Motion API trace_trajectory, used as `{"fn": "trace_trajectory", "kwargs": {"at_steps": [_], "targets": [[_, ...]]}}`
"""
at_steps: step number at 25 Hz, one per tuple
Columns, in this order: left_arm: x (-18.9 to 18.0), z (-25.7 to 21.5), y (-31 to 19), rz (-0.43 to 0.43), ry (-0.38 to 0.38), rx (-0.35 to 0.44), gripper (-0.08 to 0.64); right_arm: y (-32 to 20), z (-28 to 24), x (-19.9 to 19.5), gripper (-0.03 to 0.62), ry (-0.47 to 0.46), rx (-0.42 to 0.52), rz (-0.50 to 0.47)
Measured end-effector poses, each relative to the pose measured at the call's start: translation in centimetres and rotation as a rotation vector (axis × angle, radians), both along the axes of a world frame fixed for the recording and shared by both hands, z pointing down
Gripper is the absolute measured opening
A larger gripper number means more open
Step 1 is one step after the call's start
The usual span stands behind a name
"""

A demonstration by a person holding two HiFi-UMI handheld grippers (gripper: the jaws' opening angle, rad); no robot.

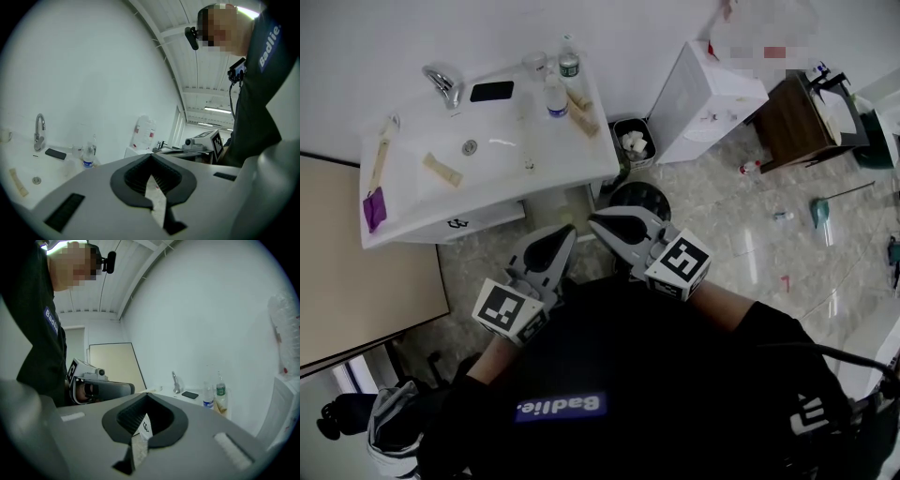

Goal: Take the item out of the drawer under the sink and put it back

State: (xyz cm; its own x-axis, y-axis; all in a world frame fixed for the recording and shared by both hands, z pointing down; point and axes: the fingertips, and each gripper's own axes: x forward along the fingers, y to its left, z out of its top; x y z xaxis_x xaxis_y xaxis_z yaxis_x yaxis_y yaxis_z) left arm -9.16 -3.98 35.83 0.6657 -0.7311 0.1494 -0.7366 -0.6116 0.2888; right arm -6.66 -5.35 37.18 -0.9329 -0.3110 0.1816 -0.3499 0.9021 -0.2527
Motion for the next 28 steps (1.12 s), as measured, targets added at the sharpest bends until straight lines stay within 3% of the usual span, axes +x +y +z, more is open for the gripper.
{"fn": "trace_trajectory", "kwargs": {"at_steps": [6, 23, 28], "targets": [[0.5, 0.3, 0.2, 0.004, -0.032, 0.018, 0.006, 0.9, -1.0, -0.5, -0.005, -0.069, 0.04, -0.051], [0.2, 0.5, 0.2, -0.002, -0.029, 0.019, 0.006, 0.8, -0.6, -0.8, -0.005, -0.056, 0.04, -0.058], [0.0, 1.0, 0.3, -0.013, -0.025, 0.051, 0.006, 0.9, -0.6, -0.6, -0.005, -0.052, 0.041, -0.053]]}}
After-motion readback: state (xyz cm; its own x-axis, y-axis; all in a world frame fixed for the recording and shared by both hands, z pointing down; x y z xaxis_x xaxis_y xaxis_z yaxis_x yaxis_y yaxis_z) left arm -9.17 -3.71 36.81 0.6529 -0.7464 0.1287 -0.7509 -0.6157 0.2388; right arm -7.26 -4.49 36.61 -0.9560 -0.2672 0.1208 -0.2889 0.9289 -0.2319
